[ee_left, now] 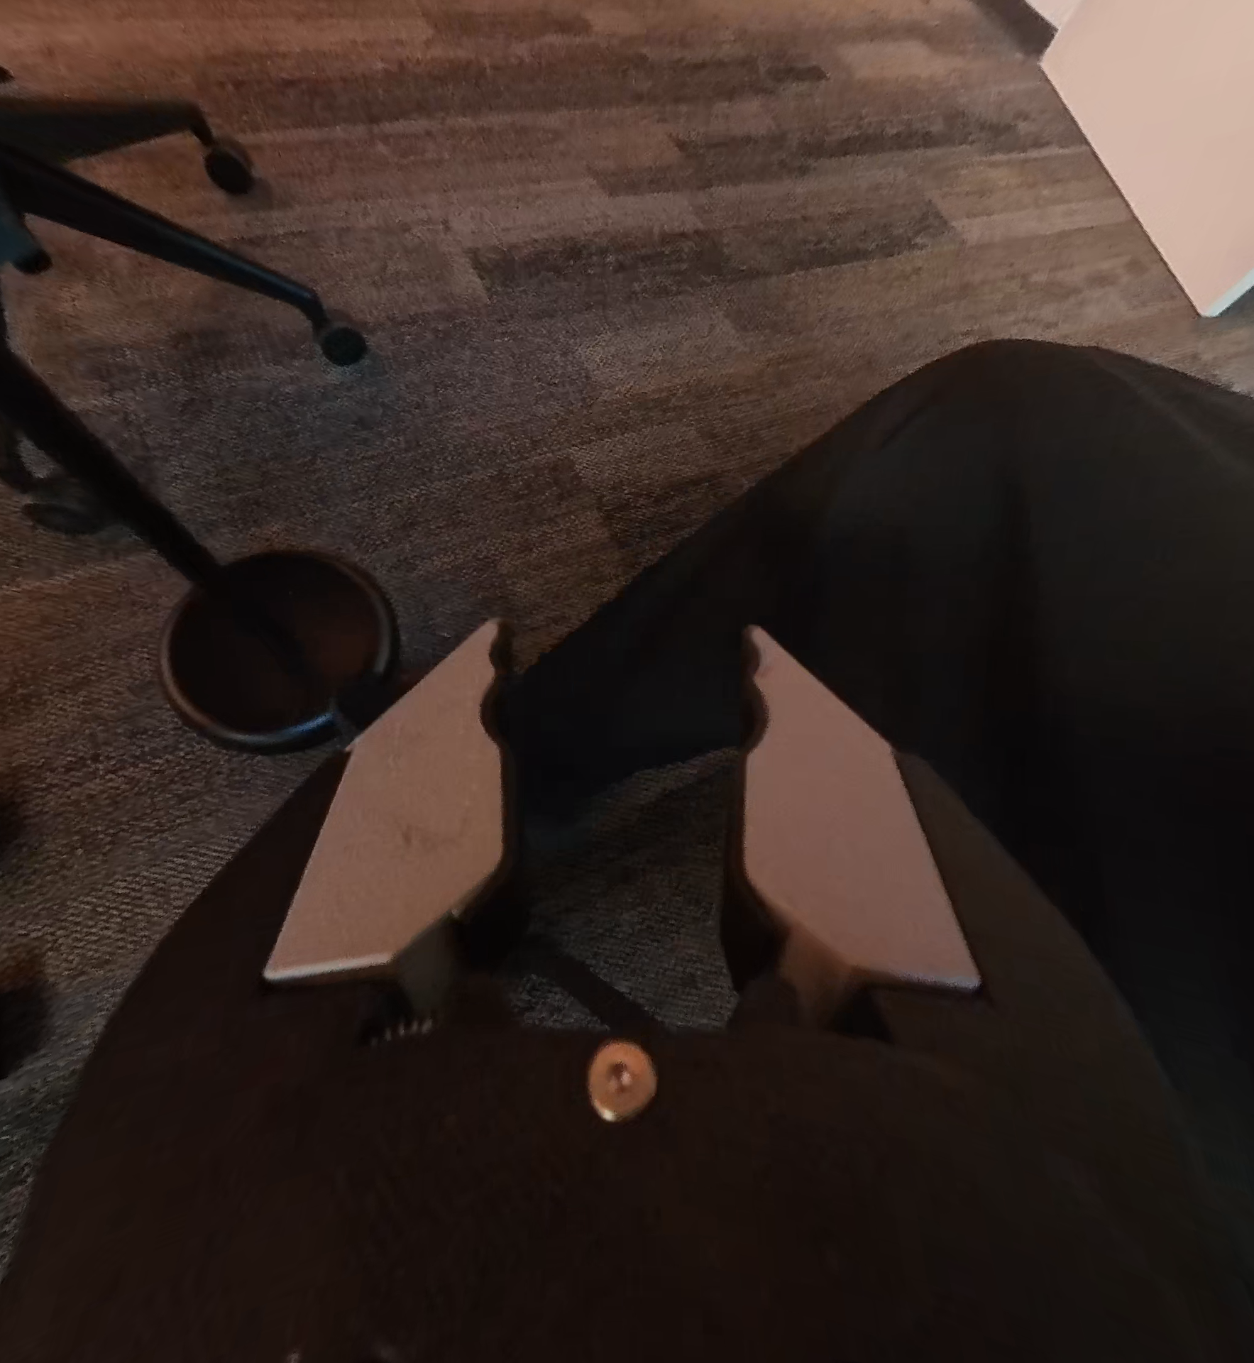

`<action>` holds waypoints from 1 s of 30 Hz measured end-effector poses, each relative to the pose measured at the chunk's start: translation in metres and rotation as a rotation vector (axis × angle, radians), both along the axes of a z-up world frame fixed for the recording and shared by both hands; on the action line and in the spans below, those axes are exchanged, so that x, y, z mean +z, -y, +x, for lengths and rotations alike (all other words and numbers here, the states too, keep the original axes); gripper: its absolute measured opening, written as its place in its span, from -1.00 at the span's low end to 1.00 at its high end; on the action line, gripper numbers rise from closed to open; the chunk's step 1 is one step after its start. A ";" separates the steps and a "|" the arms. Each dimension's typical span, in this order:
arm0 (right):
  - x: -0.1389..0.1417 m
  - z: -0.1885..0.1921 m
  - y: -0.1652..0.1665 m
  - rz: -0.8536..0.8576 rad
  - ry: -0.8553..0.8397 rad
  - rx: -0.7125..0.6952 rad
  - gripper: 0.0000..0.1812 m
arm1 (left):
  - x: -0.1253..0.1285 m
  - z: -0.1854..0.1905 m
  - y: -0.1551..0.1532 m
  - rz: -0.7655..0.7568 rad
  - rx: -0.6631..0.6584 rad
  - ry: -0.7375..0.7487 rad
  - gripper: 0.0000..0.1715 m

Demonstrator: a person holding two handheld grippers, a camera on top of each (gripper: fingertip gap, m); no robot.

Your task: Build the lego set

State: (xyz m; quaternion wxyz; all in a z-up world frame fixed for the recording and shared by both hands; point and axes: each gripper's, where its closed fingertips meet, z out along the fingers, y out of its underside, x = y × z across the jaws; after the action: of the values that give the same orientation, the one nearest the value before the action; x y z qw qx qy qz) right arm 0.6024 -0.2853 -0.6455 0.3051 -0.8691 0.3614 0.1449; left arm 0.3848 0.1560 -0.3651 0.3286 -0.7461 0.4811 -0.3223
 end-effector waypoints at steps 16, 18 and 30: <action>0.398 -0.091 -0.400 0.738 0.345 0.997 -0.19 | 0.045 -0.126 0.010 0.099 0.114 0.191 -0.19; 0.399 -0.154 -0.443 0.759 0.225 1.133 -0.40 | 0.051 -0.133 0.012 0.119 0.108 0.213 -0.19; 0.317 -0.264 -0.533 0.443 -0.062 1.369 -0.31 | 0.025 -0.160 0.021 0.113 0.106 0.219 -0.20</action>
State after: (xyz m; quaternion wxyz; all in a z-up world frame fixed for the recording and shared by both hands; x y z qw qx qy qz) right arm 0.3388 0.2473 -0.3289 0.3047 -0.8137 -0.2939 0.3983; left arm 0.2244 0.1351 -0.3397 0.4372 -0.7112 0.4196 -0.3564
